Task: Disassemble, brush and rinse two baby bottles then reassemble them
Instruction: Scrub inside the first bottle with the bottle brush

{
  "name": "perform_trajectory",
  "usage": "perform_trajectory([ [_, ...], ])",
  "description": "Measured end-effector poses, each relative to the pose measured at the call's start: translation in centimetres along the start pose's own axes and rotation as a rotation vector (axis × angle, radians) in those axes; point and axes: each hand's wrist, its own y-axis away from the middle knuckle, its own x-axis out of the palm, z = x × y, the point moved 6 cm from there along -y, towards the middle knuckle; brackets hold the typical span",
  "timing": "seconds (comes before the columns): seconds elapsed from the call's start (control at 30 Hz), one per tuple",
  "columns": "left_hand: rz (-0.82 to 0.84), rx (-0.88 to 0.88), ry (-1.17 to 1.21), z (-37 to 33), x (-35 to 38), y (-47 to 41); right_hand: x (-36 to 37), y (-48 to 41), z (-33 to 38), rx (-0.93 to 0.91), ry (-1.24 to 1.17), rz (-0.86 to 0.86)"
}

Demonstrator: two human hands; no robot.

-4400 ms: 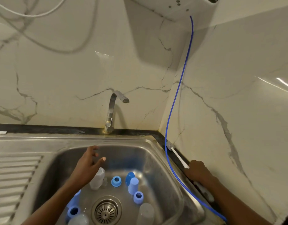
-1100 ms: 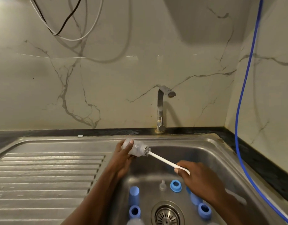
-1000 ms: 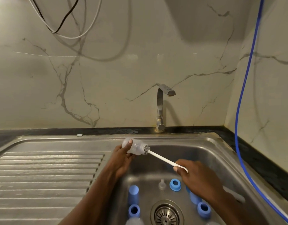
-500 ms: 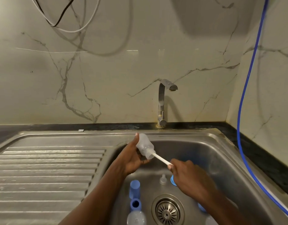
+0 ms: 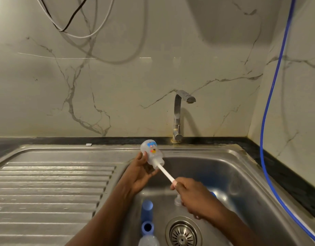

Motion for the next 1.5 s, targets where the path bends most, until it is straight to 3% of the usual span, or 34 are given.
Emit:
perform_trajectory([
  [0.07,-0.089,0.019,-0.053,0.2,-0.7,-0.4,-0.2,-0.1,-0.2,-0.106,0.292,-0.116],
  [0.27,-0.052,-0.078,0.010,0.4,0.9,-0.2,-0.9,0.3,0.0,-0.223,0.477,-0.272],
  [0.37,-0.077,-0.044,-0.013,0.4,0.8,-0.3,-0.2,0.3,0.5,-0.259,0.394,-0.240],
  [0.43,0.015,-0.043,0.044,-0.1,1.2,0.0,0.2,0.2,0.8,-0.242,0.155,-0.118],
  [0.53,0.208,-0.045,0.198,-1.2,1.3,0.3,1.5,0.5,0.9,0.025,-0.629,0.249],
  [0.6,0.242,-0.060,0.146,-1.0,1.2,0.5,1.7,0.7,1.2,0.065,-0.733,0.332],
  [0.67,0.100,-0.052,-0.025,-0.5,0.2,0.1,1.1,0.2,0.9,0.007,-0.479,0.186],
  [0.73,-0.060,0.000,-0.205,-0.3,-1.0,-0.3,-0.2,-0.2,0.5,-0.123,0.000,-0.051],
  [0.8,-0.140,0.043,-0.342,-0.5,-1.6,-0.6,-0.4,-0.1,0.0,-0.188,0.280,-0.146],
  [1.03,-0.138,-0.027,-0.360,0.2,-0.2,0.0,-0.2,0.3,-0.2,-0.164,0.394,-0.167],
  [1.1,-0.147,-0.020,-0.286,0.2,-0.3,0.0,0.3,0.2,0.3,-0.163,0.254,-0.097],
  [1.2,-0.022,-0.048,0.043,-0.5,-0.1,0.2,1.2,0.2,0.8,0.015,-0.428,0.166],
  [1.27,0.112,-0.058,0.145,-1.4,0.7,0.6,1.5,0.5,1.9,0.085,-0.703,0.353],
  [1.33,0.081,-0.055,0.079,-1.1,0.4,0.2,1.3,0.3,2.0,0.066,-0.592,0.321],
  [1.43,-0.168,0.069,-0.266,-0.8,-1.6,-0.2,-0.6,0.4,1.9,-0.047,-0.032,-0.050],
  [1.5,-0.197,0.079,-0.320,-0.9,-1.8,-0.3,-1.5,1.0,1.9,-0.074,0.215,-0.207],
])
